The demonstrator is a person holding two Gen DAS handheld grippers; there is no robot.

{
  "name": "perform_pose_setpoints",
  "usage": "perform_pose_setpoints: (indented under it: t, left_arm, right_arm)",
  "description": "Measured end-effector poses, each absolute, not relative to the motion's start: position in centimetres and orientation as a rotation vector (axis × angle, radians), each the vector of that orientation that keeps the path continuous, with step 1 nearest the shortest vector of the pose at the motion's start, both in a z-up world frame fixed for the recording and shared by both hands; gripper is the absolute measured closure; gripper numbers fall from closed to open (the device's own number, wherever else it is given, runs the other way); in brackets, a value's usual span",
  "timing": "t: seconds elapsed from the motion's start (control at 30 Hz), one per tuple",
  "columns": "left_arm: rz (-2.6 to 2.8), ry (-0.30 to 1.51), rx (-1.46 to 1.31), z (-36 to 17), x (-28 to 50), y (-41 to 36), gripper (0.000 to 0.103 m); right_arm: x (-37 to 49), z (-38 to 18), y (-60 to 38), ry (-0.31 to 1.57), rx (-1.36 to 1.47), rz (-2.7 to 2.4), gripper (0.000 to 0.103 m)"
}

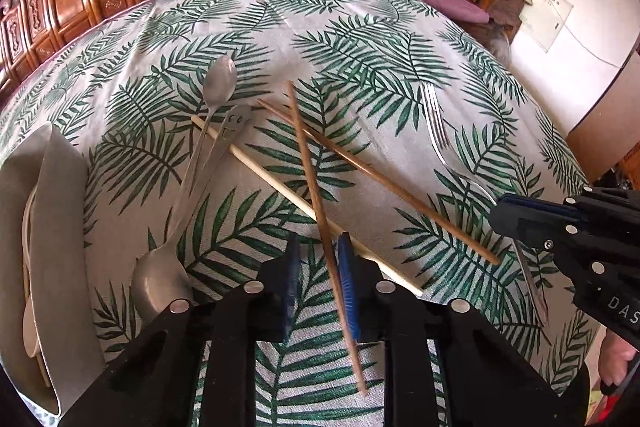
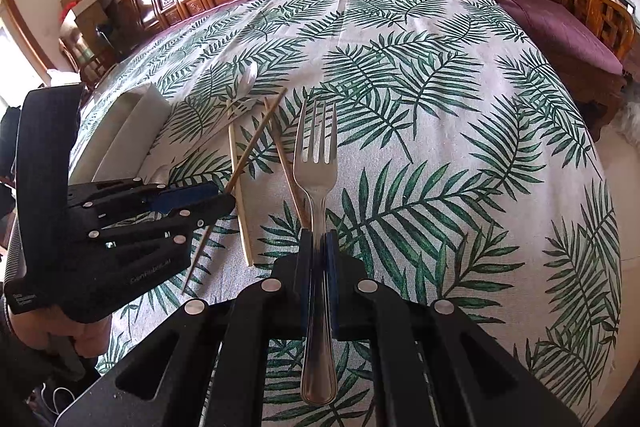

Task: Organize utensils
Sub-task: 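Grasp a wooden chopstick with the left tool while the right tool holds the metal fork, then lower the chopstick into the grey tray with the left tool while the right tool carries the fork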

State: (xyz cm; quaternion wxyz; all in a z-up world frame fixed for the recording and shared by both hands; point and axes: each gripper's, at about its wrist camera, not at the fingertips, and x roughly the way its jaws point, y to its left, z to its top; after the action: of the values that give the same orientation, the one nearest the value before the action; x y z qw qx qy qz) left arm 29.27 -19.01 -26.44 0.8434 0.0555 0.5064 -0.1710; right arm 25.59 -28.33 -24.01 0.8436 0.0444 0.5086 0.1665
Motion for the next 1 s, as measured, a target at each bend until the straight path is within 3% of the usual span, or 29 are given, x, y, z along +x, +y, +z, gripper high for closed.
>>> perform_pose_setpoints:
  t: [0.07, 0.1, 0.37, 1.0]
  left_arm:
    - [-0.357, 1.068, 0.118, -26.5, 29.4, -18.9, 0.089]
    - [-0.353, 1.067, 0.123, -26.5, 29.4, -18.9, 0.098]
    - [-0.347, 1.075, 0.100, -26.1, 29.0, -17.3, 0.099]
    - [-0.288, 0.908, 0.101, -18.4, 24.0, -10.6, 0.099]
  right_arm:
    - [25.6, -24.0, -28.3, 1.075, 0.092, 0.352, 0.094]
    - [25.6, -24.1, -28.3, 1.076, 0.089, 0.352, 0.094]
    - [25.4, -23.9, -27.7, 1.075, 0.069, 0.359, 0.094]
    - [24.1, -20.6, -24.1, 1.003, -0.005, 0.423, 0.095]
